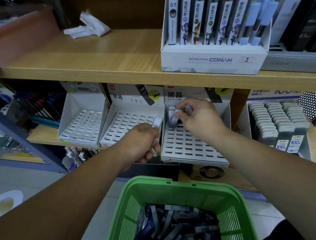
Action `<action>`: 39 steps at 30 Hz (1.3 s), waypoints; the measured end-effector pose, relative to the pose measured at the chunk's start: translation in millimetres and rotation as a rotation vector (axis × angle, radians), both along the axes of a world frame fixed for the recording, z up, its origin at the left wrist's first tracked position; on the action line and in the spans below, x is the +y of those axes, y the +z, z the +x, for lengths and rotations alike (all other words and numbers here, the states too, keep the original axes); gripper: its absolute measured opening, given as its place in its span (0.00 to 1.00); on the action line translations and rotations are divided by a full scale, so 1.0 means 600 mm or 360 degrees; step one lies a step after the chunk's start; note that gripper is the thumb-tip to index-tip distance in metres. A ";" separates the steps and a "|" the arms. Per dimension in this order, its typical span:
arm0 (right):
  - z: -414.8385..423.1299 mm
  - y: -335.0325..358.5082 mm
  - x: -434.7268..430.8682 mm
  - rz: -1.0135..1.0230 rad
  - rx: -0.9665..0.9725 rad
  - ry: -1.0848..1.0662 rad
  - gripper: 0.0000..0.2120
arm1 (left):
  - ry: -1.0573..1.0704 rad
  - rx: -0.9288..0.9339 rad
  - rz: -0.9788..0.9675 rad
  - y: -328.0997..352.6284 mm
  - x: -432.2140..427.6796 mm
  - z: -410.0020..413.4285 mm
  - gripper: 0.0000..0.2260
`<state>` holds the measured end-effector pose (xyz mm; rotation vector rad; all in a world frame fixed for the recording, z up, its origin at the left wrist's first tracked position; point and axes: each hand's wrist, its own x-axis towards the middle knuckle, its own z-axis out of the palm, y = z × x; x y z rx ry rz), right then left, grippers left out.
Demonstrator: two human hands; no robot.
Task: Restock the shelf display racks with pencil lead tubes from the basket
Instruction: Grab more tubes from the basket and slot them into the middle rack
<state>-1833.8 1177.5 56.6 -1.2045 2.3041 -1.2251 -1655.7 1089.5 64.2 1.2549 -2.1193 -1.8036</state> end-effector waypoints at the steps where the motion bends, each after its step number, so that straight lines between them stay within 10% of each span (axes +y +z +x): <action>1: 0.002 0.000 -0.001 0.0001 -0.0005 0.0014 0.03 | -0.0006 0.0006 -0.0020 0.001 -0.001 0.003 0.09; 23: 0.008 -0.023 -0.003 0.0163 0.0484 0.0157 0.13 | 0.0186 0.0200 -0.0015 -0.006 -0.009 0.006 0.06; 29: 0.021 0.029 0.003 -0.0188 -0.0693 0.0004 0.10 | 0.0121 0.0207 -0.0180 -0.011 -0.006 -0.001 0.06; 39: -0.001 0.006 0.006 -0.0219 -0.0219 0.0006 0.11 | -0.0045 -0.0189 -0.0551 -0.055 -0.005 -0.017 0.09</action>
